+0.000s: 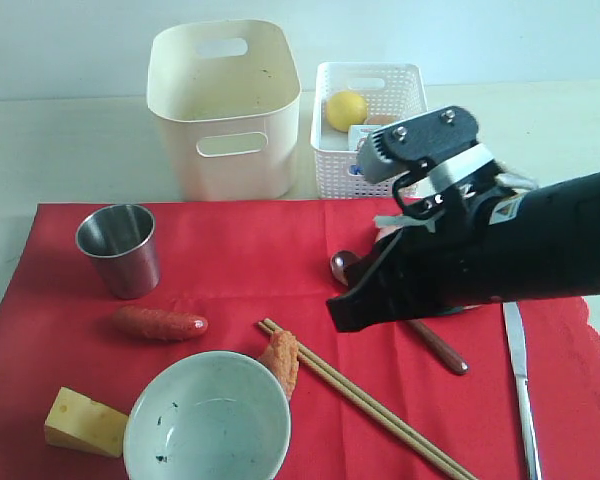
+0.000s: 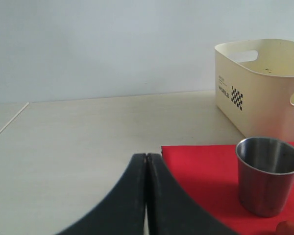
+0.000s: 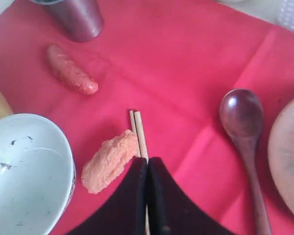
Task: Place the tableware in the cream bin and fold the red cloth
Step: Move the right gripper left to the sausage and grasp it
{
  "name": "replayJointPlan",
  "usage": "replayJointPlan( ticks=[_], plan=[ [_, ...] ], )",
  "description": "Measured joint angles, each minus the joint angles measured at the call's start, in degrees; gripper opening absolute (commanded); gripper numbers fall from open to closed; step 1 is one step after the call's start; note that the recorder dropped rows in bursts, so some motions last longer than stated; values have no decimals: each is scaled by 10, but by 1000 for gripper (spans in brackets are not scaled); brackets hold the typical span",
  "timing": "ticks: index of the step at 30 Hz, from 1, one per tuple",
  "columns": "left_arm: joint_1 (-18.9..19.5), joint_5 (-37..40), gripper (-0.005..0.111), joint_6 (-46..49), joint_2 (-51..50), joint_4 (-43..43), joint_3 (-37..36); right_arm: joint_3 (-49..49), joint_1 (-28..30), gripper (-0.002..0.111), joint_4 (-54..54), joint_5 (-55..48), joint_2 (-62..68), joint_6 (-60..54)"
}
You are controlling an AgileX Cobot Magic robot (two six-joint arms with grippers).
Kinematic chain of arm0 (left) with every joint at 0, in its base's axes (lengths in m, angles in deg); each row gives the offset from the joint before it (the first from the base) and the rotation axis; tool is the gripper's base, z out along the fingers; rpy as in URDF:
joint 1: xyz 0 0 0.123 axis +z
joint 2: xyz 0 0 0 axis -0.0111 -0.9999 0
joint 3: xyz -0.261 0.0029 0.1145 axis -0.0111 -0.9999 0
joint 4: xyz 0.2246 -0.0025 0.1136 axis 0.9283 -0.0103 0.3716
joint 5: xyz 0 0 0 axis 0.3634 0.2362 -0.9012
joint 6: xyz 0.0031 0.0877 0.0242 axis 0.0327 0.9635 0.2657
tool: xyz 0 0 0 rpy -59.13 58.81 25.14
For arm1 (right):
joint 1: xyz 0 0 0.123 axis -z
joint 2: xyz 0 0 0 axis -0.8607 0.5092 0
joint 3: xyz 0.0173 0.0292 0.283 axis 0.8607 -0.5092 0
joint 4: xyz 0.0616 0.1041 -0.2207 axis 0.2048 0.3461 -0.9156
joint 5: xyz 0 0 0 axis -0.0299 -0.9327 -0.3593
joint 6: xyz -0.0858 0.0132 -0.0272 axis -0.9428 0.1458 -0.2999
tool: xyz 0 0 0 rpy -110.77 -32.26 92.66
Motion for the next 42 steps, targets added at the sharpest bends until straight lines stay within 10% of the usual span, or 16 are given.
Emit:
replayJointPlan(
  ticks=[10, 42],
  plan=[
    [0, 0, 0, 0, 0, 0, 0, 37, -51, 46, 0, 45, 103, 0],
    [0, 0, 0, 0, 0, 0, 0, 54, -53, 66, 0, 115, 217, 8]
  ],
)
